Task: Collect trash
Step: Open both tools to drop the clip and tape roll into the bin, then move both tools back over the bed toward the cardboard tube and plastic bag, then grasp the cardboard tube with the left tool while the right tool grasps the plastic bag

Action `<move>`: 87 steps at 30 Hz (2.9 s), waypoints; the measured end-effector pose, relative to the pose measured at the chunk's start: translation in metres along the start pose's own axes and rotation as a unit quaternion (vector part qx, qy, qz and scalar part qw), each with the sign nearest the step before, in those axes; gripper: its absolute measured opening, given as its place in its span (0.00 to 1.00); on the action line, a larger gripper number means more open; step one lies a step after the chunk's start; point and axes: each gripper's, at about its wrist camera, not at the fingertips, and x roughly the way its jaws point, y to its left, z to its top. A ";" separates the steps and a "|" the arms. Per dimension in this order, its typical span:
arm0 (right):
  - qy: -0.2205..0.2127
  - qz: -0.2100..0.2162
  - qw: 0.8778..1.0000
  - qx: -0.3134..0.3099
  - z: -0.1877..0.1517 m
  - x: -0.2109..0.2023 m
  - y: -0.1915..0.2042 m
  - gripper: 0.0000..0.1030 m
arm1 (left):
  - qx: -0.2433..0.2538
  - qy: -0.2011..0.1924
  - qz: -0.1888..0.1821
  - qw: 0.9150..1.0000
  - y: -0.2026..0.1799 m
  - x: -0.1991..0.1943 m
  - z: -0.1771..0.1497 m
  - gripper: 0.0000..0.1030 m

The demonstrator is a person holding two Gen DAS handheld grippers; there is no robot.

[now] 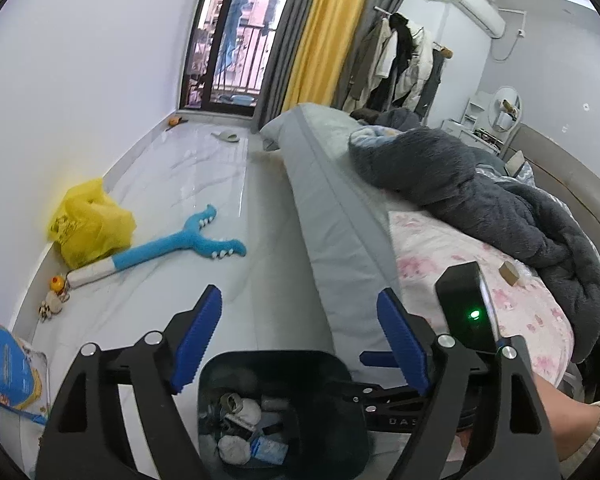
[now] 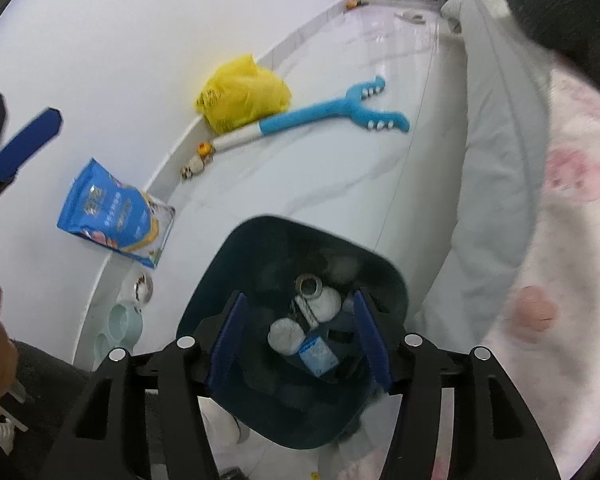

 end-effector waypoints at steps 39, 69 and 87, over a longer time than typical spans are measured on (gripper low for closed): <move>-0.182 -0.135 0.970 0.090 -0.051 -0.186 -0.190 0.65 | 0.078 -0.003 -0.088 0.993 -0.185 0.066 0.015 0.90; -0.171 -0.182 0.945 0.211 -0.086 -0.216 -0.341 0.65 | 0.136 0.061 -0.173 0.974 -0.295 0.160 0.004 0.90; -0.186 -0.154 0.939 0.244 -0.115 -0.238 -0.364 0.39 | 0.156 0.117 -0.188 0.963 -0.340 0.201 -0.017 0.89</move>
